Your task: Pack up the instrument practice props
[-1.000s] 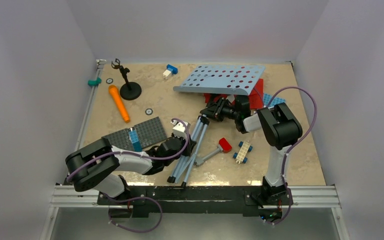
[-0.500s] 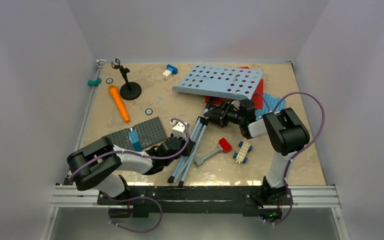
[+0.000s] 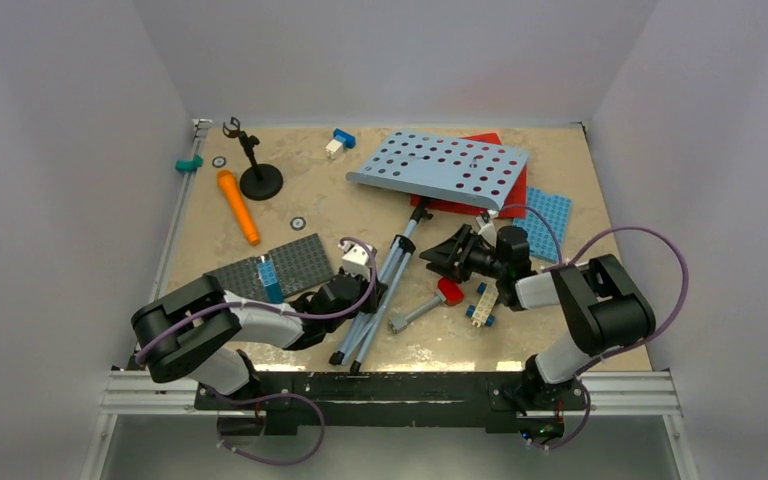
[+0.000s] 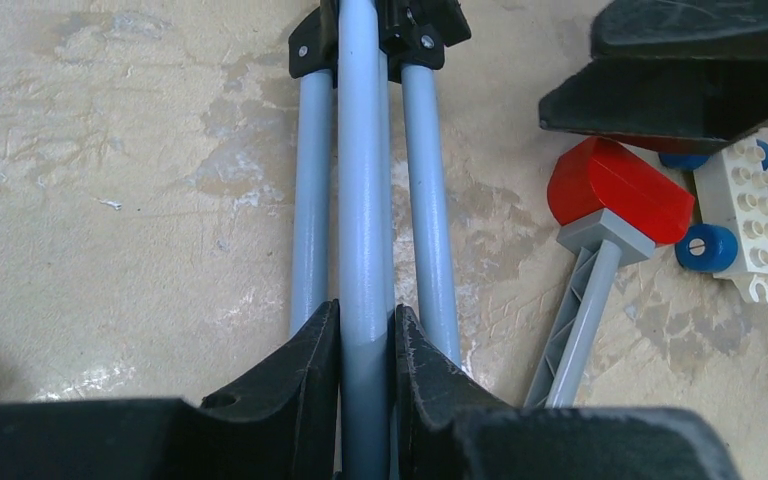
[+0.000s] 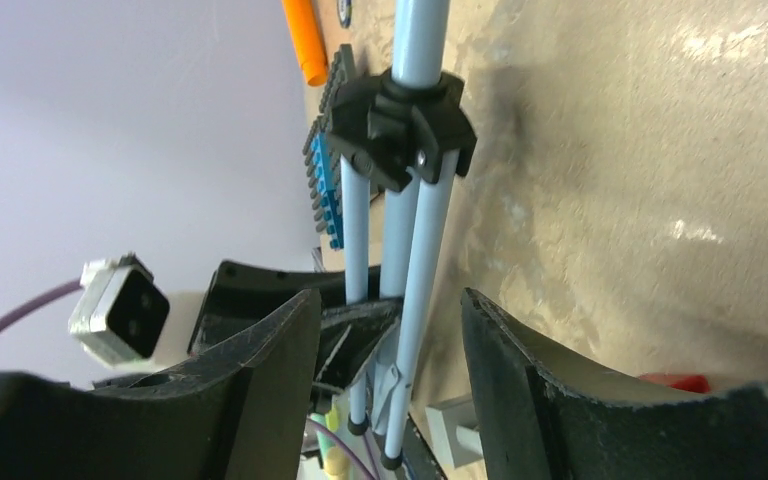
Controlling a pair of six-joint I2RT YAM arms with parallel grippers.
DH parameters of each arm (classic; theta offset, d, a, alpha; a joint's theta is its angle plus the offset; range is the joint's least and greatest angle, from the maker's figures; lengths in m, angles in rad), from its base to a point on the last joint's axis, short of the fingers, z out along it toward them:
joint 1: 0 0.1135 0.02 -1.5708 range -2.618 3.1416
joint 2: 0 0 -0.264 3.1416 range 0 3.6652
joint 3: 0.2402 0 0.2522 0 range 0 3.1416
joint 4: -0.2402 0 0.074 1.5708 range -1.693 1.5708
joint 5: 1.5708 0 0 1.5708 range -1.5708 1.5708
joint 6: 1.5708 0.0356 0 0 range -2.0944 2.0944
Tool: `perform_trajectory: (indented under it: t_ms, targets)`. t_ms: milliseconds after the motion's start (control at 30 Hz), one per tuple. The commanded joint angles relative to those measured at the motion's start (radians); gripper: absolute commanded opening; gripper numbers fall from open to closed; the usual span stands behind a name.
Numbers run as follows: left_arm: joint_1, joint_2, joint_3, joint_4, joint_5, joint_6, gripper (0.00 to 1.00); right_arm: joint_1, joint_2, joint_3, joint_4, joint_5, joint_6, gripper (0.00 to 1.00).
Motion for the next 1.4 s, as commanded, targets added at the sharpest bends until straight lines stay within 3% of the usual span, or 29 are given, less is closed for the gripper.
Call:
perform_trajectory:
  t_ms: [0, 300, 500, 567, 667, 767, 967, 1200, 1367]
  targets:
    - [0.014, -0.041, 0.037, 0.152, -0.036, 0.016, 0.0, 0.003, -0.133, -0.031, 0.01, -0.009, -0.101, 0.58]
    - [0.016, -0.05, 0.038, 0.123, -0.046, 0.006, 0.0, 0.007, -0.548, -0.042, -0.523, 0.131, -0.38, 0.58]
    - [0.016, -0.05, 0.079, 0.092, -0.009, 0.014, 0.0, 0.068, -0.733, 0.006, -0.737, 0.235, -0.522, 0.58]
    - [0.016, -0.061, 0.098, 0.061, 0.016, 0.019, 0.11, 0.129, -0.732, 0.033, -0.79, 0.304, -0.556, 0.58]
    - [0.016, -0.093, 0.094, 0.042, 0.054, 0.01, 0.42, 0.22, -0.697, 0.067, -0.816, 0.373, -0.573, 0.59]
    - [0.016, -0.141, 0.07, 0.028, 0.063, -0.002, 0.67, 0.267, -0.663, 0.072, -0.793, 0.398, -0.555, 0.59]
    - [0.015, -0.226, 0.064, -0.073, 0.093, 0.02, 0.99, 0.287, -0.649, 0.088, -0.806, 0.419, -0.557, 0.59]
    - [0.013, -0.163, 0.089, -0.209, 0.125, 0.029, 1.0, 0.287, -0.738, 0.138, -0.937, 0.453, -0.625, 0.59]
    - [0.002, -0.303, 0.009, -0.217, 0.06, -0.021, 1.0, 0.287, -0.87, 0.187, -1.072, 0.516, -0.707, 0.58]
